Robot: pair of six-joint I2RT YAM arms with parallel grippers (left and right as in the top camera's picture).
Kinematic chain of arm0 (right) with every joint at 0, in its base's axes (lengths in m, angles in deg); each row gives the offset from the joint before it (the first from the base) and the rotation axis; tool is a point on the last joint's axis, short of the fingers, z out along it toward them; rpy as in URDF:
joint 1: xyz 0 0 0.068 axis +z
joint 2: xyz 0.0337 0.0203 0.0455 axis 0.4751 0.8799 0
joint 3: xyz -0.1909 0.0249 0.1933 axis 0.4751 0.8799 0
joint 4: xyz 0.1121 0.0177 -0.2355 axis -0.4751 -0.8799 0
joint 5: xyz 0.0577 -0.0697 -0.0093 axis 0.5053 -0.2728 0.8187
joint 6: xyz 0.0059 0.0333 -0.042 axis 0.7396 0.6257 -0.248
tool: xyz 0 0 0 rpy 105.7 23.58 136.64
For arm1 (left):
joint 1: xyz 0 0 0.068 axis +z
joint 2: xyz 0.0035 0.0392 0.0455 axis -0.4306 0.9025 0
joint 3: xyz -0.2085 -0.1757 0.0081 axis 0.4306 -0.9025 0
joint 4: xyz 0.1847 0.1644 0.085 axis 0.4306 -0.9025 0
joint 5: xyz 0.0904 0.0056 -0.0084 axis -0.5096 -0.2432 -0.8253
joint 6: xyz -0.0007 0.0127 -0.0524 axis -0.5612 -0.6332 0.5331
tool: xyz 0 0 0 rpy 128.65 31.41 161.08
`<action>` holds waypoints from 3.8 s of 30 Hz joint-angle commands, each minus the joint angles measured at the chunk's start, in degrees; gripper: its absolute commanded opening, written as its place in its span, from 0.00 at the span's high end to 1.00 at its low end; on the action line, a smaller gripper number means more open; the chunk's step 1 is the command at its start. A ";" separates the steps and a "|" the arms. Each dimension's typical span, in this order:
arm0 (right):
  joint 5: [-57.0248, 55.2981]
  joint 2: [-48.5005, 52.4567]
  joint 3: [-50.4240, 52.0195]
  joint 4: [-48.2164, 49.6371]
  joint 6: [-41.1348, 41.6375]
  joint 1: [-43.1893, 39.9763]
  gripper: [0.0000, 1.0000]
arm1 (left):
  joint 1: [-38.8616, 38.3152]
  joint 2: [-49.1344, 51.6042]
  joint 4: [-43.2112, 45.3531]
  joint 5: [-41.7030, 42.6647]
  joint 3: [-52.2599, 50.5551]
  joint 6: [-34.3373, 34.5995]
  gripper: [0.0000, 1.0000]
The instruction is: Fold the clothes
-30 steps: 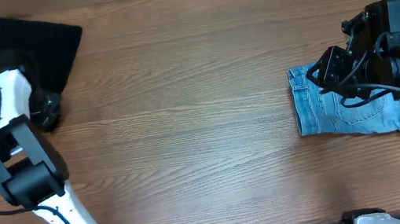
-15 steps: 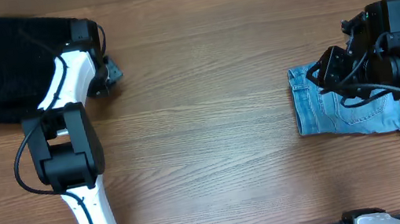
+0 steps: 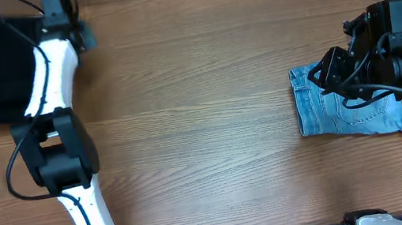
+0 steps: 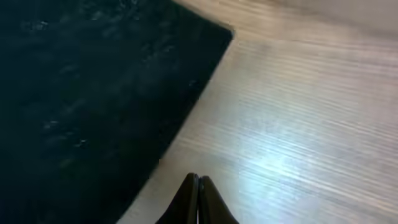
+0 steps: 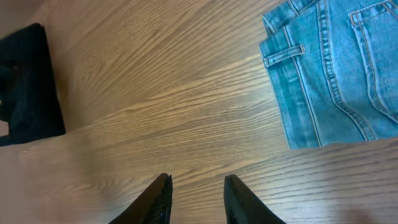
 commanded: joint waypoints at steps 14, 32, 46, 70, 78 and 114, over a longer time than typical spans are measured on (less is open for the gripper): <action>0.09 -0.63 -0.02 0.02 1.29 -0.20 0.69 | 0.87 17.35 -10.12 4.61 21.90 -2.86 0.96; 0.11 -0.61 -0.04 -1.64 1.57 -0.20 0.69 | 2.12 23.15 0.76 1.25 21.86 -9.29 0.95; 0.11 -0.61 -0.02 -2.36 3.08 -0.20 0.69 | 8.96 23.30 2.75 -1.22 22.05 -5.79 0.90; -0.09 -0.63 -0.02 -4.04 2.56 -0.20 0.72 | 16.83 2.60 -57.53 6.14 48.61 13.07 0.96; -0.94 -0.63 -0.04 -1.86 2.38 -0.20 0.71 | 30.25 0.02 -55.58 1.36 20.61 41.03 0.96; -1.18 -0.63 -0.02 -4.92 2.43 -0.20 0.71 | 27.50 6.78 -13.40 1.57 -4.35 36.09 0.96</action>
